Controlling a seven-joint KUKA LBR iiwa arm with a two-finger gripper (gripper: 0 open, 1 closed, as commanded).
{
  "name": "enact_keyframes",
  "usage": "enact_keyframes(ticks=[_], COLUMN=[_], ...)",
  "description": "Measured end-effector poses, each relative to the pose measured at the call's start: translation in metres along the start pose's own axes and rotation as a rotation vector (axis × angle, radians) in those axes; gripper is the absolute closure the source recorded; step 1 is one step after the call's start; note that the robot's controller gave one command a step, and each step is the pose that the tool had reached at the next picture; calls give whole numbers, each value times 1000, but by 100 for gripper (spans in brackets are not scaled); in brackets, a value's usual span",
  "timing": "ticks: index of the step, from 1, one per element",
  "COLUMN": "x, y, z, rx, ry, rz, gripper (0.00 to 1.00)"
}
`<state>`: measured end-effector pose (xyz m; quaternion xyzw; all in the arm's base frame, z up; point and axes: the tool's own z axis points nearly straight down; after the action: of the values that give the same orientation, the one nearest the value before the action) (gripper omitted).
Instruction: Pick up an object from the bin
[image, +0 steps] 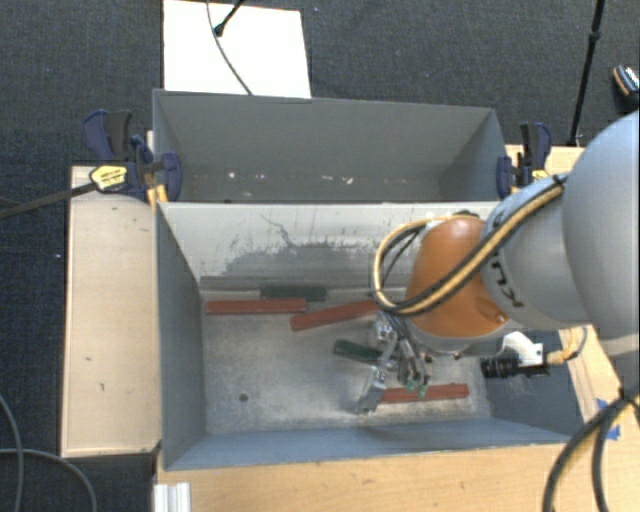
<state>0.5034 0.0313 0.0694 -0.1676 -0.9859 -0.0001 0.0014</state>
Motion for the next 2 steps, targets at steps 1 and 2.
enact_keyframes(ticks=[1,2], x=[0,0], y=[0,0], z=[0,-12], rx=[0,-2], ry=[0,-6], rz=[-1,-3], gripper=[100,100])
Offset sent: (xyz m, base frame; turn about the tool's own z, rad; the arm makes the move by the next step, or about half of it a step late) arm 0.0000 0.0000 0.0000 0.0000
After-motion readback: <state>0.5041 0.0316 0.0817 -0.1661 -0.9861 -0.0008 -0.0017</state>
